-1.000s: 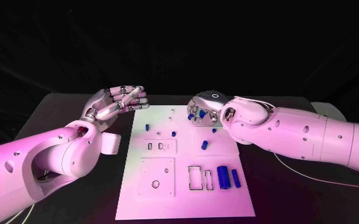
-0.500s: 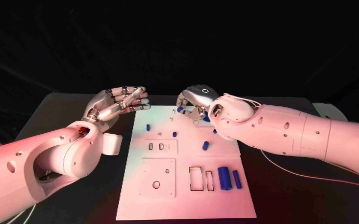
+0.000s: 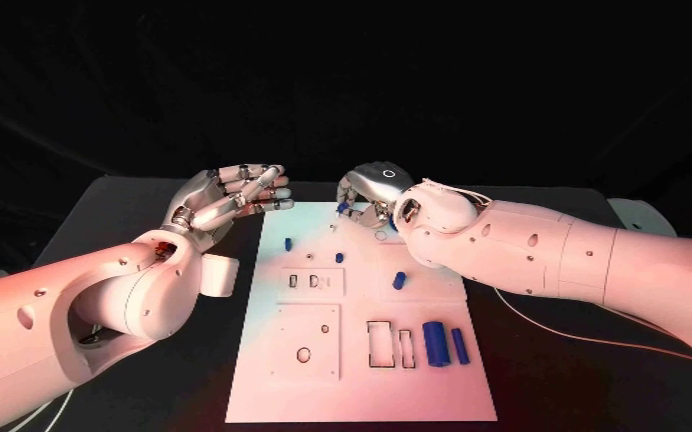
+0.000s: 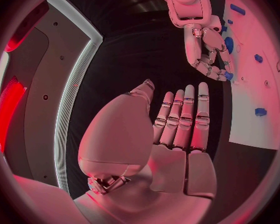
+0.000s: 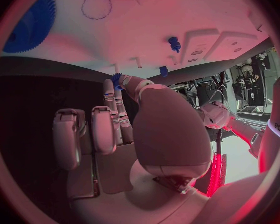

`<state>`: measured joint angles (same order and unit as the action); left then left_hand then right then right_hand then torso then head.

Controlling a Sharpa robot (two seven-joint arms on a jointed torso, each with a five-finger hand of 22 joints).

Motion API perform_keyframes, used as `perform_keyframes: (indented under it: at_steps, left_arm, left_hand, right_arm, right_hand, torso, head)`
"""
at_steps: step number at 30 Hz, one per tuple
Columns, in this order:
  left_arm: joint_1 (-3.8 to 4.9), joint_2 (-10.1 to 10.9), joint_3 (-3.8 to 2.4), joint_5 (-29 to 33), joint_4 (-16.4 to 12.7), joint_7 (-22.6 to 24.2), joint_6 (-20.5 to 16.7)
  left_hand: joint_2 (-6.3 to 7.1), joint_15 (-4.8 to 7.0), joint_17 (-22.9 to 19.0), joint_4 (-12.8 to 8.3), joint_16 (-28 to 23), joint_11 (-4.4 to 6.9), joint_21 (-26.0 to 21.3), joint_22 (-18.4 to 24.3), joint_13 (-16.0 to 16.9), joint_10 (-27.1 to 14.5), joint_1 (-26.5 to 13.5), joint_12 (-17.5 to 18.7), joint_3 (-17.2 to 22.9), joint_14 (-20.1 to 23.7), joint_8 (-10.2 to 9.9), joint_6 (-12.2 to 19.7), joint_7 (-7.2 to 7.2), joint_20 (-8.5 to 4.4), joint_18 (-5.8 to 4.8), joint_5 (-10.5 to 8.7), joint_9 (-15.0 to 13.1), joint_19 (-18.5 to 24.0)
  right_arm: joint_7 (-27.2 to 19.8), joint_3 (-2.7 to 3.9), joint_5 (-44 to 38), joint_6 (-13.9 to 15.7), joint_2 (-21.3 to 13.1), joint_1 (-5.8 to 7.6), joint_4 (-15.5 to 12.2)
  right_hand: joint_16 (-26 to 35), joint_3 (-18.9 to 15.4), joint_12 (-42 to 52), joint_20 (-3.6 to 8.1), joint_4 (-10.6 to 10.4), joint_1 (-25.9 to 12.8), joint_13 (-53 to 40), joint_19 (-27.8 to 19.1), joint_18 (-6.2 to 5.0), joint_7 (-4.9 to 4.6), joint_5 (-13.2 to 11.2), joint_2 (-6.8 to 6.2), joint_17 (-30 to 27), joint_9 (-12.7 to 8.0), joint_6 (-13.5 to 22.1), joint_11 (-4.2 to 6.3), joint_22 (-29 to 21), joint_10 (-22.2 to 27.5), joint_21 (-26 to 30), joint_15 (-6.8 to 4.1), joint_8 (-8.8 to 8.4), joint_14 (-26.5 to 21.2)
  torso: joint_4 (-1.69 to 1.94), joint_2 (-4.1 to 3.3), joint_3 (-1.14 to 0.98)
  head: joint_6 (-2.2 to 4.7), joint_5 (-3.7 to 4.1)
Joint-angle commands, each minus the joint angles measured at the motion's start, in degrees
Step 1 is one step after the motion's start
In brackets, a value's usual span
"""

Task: Assemble the parts on the task board

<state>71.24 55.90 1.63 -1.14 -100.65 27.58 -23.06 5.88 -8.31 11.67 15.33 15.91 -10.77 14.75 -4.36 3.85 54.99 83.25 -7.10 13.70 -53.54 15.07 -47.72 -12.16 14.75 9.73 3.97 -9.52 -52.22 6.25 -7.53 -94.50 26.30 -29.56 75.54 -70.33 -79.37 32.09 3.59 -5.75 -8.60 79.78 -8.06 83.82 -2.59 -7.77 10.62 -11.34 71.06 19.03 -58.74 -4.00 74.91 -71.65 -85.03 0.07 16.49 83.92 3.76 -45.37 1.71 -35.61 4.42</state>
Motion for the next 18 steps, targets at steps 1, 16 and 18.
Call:
perform_keyframes:
  at_steps: [1,16,18]
  left_arm:
    - [0.21,0.0,-0.06,-0.3,-0.2,0.3,1.1]
    - [0.45,-0.2,-0.07,-0.3,-0.2,0.2,1.3]
    - [0.46,-0.2,-0.07,-0.3,-0.2,0.2,1.3]
  left_hand:
    - [-0.17,-0.22,0.1,-0.1,0.0,-0.20,0.1,0.0,-0.1,0.1,0.3,0.3,0.3,-0.3,-0.2,-0.1,-1.62,-0.11,0.85,-0.26,0.1,-0.3]
    - [-0.15,-0.22,0.1,-0.1,0.0,-0.20,0.0,0.1,-0.1,0.1,0.3,0.4,0.4,-0.3,-0.2,-0.1,-1.63,-0.11,0.84,-0.28,0.1,-0.3]
    - [-0.15,-0.22,0.1,-0.1,0.0,-0.20,0.0,0.1,-0.1,0.1,0.3,0.4,0.4,-0.3,-0.2,-0.1,-1.63,-0.11,0.84,-0.28,0.1,-0.3]
  right_arm:
    - [0.4,0.01,-0.5,-0.5,0.4,-0.06,0.5]
    - [0.8,-0.01,-0.5,-1.4,2.3,-0.54,2.6]
    - [0.7,-0.01,-0.5,-1.5,2.5,-0.56,2.9]
  right_hand:
    - [-0.1,0.3,0.2,0.11,0.0,-0.6,-0.1,1.9,0.83,-0.09,0.2,0.19,0.0,0.1,-0.3,-0.08,7.3,-0.1,-0.2,-0.47,0.16,2.6]
    - [-0.2,0.3,0.2,0.09,-0.1,-0.8,-0.1,1.9,0.81,-0.11,0.0,0.17,0.0,0.2,-0.2,-0.10,7.2,-0.1,-0.1,-0.45,0.18,2.6]
    - [-0.2,0.3,0.2,0.08,-0.1,-1.0,-0.1,1.8,0.79,-0.13,-0.1,0.15,0.0,0.2,-0.1,-0.13,7.1,0.0,-0.1,-0.43,0.18,2.6]
  torso:
    - [-0.07,-0.11,-0.04]
    - [0.03,-0.10,0.01]
    - [0.06,-0.11,0.02]
  head:
    - [-0.03,-0.23]
    - [-0.21,-0.21]
    - [-0.22,-0.20]
